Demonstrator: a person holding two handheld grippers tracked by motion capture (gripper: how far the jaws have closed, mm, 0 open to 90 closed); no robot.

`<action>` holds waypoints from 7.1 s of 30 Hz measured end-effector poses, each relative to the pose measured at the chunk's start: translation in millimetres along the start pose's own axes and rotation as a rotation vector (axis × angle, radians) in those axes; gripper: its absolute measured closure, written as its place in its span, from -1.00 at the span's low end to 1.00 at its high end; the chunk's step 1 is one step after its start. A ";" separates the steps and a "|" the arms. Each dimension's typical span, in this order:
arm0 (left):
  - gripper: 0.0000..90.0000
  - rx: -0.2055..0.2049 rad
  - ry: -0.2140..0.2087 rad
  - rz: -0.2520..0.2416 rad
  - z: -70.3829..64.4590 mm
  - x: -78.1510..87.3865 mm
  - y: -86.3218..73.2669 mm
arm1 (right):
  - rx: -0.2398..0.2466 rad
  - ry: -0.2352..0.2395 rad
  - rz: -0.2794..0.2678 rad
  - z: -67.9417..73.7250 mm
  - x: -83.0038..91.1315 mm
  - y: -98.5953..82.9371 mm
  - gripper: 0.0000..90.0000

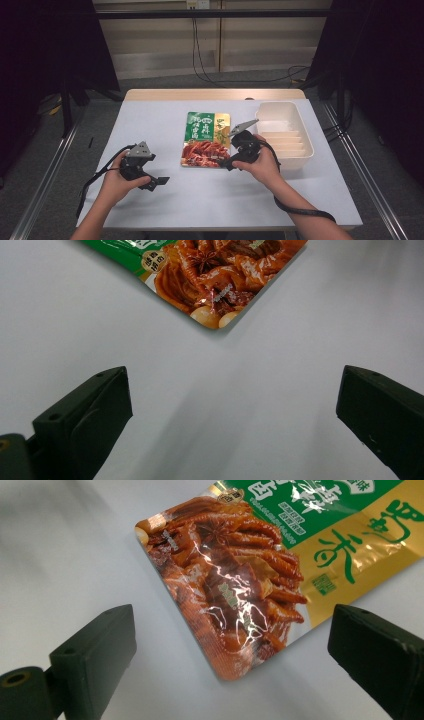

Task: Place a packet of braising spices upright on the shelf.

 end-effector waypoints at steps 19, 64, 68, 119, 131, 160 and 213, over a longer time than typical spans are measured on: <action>-0.96 -0.005 0.004 0.012 -1.9 2.3 -1.7 | 0.015 -0.011 0.046 -24.8 -7.0 46.8 -0.86; -0.94 -0.011 0.002 0.029 -1.5 0.2 -2.4 | -0.086 -0.025 0.093 -120.9 -79.7 93.7 -0.86; -0.94 -0.013 0.003 0.021 -1.0 0.3 -2.1 | -0.089 -0.036 0.116 -124.4 -83.9 92.9 -0.86; -0.92 -0.025 0.002 0.012 0.2 0.7 -2.2 | -0.071 0.053 0.113 -131.3 -96.7 108.7 -0.83; -0.92 -0.019 0.000 0.010 0.4 0.6 -1.8 | -0.072 0.051 0.109 -129.9 -94.6 109.8 -0.82; -0.91 -0.017 -0.004 0.016 2.2 3.4 -2.2 | -0.084 0.084 0.131 -130.2 -111.1 110.9 -0.82; -0.85 -0.014 -0.016 -0.005 2.3 6.4 0.9 | 0.109 0.062 0.401 -102.3 -86.2 121.9 0.89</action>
Point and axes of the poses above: each handheld gripper's, and its own axes: x roughly backward along the jaws, y roughly out of its top, z roughly to its left, the point moved 7 cm from there along -x, roughly forward along the jaws, and after that the axes turned 8 degrees about z, right-handed, at the moved point
